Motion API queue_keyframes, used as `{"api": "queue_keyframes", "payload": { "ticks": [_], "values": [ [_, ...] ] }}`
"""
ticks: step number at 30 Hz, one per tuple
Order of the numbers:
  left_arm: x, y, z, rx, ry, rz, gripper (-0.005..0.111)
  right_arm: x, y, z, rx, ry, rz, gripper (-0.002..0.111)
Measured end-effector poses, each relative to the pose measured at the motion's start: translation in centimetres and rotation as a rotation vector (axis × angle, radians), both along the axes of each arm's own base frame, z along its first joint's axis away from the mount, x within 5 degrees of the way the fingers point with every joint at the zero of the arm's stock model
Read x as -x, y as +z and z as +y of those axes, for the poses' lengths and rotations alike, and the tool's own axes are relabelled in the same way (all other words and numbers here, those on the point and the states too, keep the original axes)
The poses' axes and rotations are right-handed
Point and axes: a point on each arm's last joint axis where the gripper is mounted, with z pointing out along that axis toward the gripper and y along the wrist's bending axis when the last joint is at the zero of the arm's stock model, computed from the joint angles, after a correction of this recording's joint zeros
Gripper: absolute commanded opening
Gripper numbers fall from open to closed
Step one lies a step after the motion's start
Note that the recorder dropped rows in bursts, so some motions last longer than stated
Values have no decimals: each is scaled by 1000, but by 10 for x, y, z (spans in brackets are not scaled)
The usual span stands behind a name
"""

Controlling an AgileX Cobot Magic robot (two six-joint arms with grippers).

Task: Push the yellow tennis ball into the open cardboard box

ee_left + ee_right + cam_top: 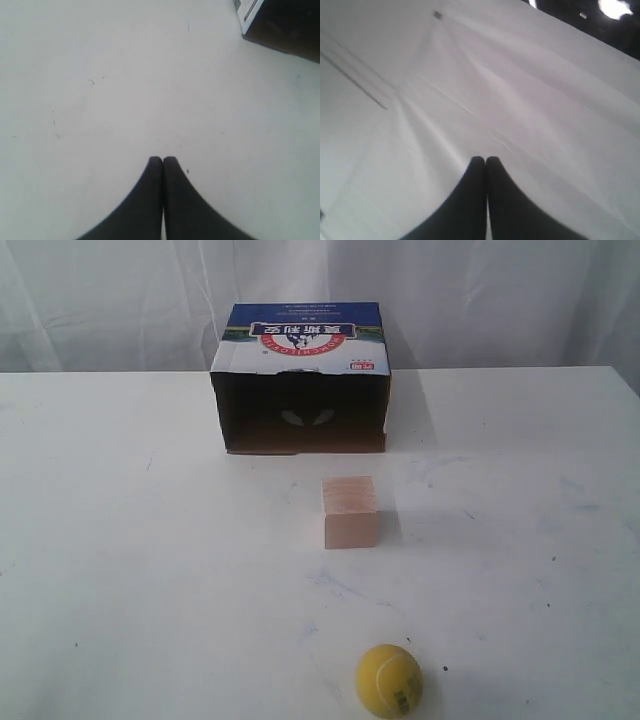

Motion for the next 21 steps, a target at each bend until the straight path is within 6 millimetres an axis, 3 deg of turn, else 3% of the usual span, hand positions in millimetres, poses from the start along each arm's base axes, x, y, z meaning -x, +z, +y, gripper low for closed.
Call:
{"api": "queue_keyframes", "payload": {
  "ticks": [3,5,6,8,10,13,16,21],
  "values": [
    [-8,-2,1,-39,-6,34,0,-1,61,11,204,1,-57,0],
    [-13,-1,2,-63,-6,28,0,-25,89,21,463,-13,92,0],
    [-16,-2,3,-69,-3,29,0,-41,94,24,585,-30,186,0],
    [-20,-3,3,-81,-1,37,0,-85,89,20,767,-64,479,0],
    [-23,-5,4,-100,-7,60,0,-125,67,9,877,-97,825,0],
    [-25,-8,4,-133,-25,90,0,-165,37,-6,1013,-97,1269,0],
    [-26,-7,4,-163,-40,79,0,-178,23,-3,1144,62,1504,0],
    [-28,-5,4,-195,-51,49,0,-165,14,45,1168,611,1444,0]
  ]
}}
